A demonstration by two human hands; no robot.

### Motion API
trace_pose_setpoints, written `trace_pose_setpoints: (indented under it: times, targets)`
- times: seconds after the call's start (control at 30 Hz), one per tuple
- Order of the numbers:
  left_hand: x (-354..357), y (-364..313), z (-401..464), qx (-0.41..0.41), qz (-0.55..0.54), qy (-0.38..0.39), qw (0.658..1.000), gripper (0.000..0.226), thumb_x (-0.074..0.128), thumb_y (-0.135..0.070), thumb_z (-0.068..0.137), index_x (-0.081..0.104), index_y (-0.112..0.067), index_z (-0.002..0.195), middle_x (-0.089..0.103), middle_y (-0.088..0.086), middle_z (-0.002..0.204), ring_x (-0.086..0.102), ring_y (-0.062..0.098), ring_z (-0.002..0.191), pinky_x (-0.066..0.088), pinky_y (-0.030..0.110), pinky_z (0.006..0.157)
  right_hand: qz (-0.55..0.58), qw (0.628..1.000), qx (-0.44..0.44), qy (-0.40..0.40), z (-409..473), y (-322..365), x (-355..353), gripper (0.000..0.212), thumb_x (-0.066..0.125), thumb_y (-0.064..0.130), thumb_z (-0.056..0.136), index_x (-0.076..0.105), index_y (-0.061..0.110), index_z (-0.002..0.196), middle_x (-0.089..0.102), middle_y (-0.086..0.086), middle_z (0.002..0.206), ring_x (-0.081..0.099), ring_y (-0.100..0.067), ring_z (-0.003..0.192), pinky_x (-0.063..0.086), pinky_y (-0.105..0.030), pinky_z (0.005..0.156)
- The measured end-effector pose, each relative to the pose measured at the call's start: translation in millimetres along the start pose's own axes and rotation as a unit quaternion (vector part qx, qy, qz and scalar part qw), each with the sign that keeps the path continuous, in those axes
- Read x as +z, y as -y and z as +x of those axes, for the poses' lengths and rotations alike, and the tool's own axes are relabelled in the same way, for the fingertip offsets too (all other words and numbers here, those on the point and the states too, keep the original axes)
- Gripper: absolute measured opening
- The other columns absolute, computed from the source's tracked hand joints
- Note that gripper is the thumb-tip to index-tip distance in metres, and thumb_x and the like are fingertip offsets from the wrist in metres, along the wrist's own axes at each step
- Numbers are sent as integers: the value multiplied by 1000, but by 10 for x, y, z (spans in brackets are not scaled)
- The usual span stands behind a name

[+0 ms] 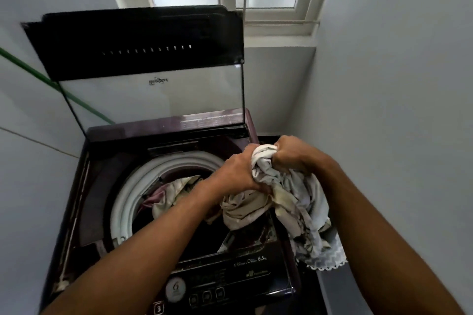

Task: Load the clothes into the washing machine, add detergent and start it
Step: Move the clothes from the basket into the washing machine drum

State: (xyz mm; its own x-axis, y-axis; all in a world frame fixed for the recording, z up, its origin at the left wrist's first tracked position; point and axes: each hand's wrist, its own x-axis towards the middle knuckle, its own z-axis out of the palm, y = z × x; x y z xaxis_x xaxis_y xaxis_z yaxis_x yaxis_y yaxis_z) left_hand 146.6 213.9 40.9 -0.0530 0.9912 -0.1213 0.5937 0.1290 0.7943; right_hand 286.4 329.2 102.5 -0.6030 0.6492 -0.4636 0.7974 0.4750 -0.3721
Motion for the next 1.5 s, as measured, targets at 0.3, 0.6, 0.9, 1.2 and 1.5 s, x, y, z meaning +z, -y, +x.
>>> trace_pose_setpoints:
  times: [0.3,0.6,0.9,1.2,1.5]
  targets:
    - [-918,127,-438,12,-79,-137,987,95,96,-36,54,50,-32,137,62,-14,126,59,5,116,50,31,98,-41,997,-64,-19,8,1249,-453,12,65,17,62,61,6,61,53,-5,58,47,-23,55,37,-25,49]
    - [-1040,950,-1085,-140,-47,-192,970,93,91,-28,59,44,-29,139,59,-7,126,58,13,115,44,12,83,-62,982,-164,-67,536,1721,608,35,66,27,68,63,18,101,65,-4,92,62,-28,83,46,-31,65]
    - [-602,1410,-1208,-257,73,12,963,94,81,-30,77,27,-25,154,30,10,153,38,27,137,45,35,103,-78,983,-162,43,753,1313,1423,54,81,31,73,62,10,120,64,-15,119,58,-33,112,47,-37,91]
    - [-167,753,-587,-22,139,-3,990,95,85,-38,69,36,-29,150,33,4,155,27,22,143,22,30,117,-92,994,-18,-56,484,341,918,95,81,41,73,24,38,150,10,-6,161,11,-34,146,19,-66,110]
    - [709,67,14,-42,183,176,966,140,85,-68,48,-5,-46,153,-15,0,165,-20,37,149,15,73,111,184,983,18,25,-8,-1007,1176,89,71,71,71,36,40,147,45,11,148,46,-10,131,39,-37,111]
